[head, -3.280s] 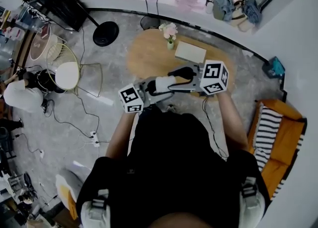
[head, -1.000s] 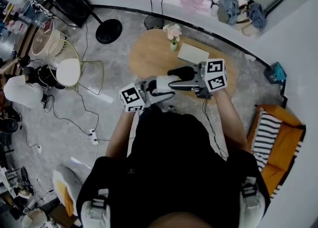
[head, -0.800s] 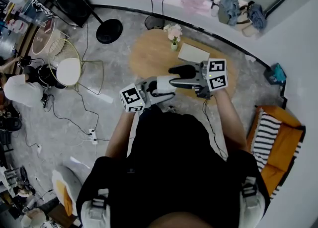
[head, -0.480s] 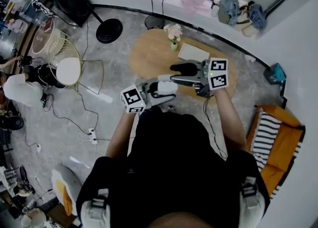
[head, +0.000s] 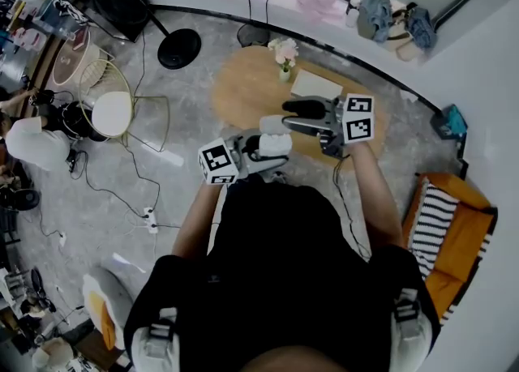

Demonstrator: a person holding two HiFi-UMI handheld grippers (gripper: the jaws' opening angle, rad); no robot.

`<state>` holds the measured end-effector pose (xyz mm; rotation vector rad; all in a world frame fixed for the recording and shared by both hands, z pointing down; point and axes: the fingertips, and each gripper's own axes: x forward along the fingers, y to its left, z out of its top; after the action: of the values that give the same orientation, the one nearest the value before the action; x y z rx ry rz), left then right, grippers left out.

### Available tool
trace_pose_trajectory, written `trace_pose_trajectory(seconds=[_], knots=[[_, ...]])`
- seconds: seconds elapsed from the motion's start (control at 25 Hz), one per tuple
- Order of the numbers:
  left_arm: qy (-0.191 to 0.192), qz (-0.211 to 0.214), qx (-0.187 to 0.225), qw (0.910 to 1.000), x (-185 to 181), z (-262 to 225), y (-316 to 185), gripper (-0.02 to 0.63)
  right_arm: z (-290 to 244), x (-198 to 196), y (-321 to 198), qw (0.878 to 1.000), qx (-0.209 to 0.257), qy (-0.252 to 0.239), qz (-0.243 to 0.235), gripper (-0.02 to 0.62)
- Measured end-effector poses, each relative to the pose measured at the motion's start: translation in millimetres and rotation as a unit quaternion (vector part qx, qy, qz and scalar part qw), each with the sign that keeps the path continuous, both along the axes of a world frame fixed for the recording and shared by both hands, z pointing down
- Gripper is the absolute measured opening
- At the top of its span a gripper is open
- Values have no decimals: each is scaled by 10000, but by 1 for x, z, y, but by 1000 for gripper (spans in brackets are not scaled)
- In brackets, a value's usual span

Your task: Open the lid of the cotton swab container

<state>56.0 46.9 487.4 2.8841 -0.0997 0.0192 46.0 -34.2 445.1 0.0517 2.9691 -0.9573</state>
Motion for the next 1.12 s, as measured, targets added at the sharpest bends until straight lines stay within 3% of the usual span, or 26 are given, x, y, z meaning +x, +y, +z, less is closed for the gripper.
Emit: trace_pose_trajectory(seconds=[0.36, 0.68, 0.92, 1.12], knots=[[-26, -79, 5, 10000, -2, 0, -5, 195, -6, 6, -4, 9999, 50, -98, 89, 163], [-69, -343, -64, 9994, -13, -4, -20, 195, -9, 14, -8, 9987, 362, -49, 344, 149], [-46, -479, -52, 9988, -21, -5, -23, 195, 11, 18, 4, 9945, 846, 259, 554, 68], [-97, -553, -76, 9984, -31, -3, -26, 195, 23, 21, 14, 9940, 796, 273, 693, 23]])
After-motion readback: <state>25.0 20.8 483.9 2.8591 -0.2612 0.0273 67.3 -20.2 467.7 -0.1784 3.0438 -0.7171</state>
